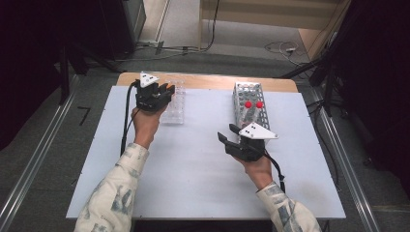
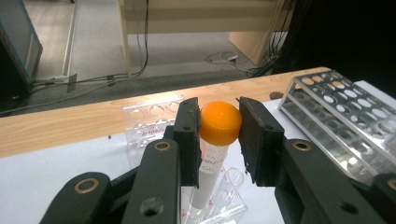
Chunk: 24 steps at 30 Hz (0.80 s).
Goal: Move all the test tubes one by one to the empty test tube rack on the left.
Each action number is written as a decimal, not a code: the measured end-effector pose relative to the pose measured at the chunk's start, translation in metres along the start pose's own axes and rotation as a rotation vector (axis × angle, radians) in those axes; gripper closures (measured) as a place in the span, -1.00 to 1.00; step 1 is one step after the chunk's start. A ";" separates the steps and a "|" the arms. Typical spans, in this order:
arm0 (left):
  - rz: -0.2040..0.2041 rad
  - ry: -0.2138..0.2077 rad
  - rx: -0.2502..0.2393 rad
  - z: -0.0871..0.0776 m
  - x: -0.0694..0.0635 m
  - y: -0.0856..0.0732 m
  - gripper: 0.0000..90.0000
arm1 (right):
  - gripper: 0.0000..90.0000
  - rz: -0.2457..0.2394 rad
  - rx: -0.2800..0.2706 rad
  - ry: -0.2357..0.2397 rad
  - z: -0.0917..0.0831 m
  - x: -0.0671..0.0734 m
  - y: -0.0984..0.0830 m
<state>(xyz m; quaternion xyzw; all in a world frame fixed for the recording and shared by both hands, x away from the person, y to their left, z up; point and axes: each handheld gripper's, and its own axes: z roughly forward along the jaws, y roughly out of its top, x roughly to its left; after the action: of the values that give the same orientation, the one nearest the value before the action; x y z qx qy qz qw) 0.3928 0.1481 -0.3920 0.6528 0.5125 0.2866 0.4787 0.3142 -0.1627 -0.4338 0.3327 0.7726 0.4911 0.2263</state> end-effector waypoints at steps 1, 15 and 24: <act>0.002 0.001 0.006 0.001 0.000 -0.002 0.55 | -0.01 0.000 0.001 0.000 0.000 0.000 0.000; 0.011 0.010 0.074 0.015 0.002 -0.023 0.55 | -0.01 0.002 0.007 0.000 0.001 0.001 0.000; -0.002 0.003 0.080 0.015 0.001 -0.025 0.49 | -0.01 0.001 0.006 -0.003 0.001 0.000 0.000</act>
<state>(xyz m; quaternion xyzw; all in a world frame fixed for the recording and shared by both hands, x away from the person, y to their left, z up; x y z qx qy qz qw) 0.3965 0.1447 -0.4212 0.6703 0.5249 0.2666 0.4518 0.3144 -0.1621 -0.4346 0.3346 0.7737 0.4881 0.2263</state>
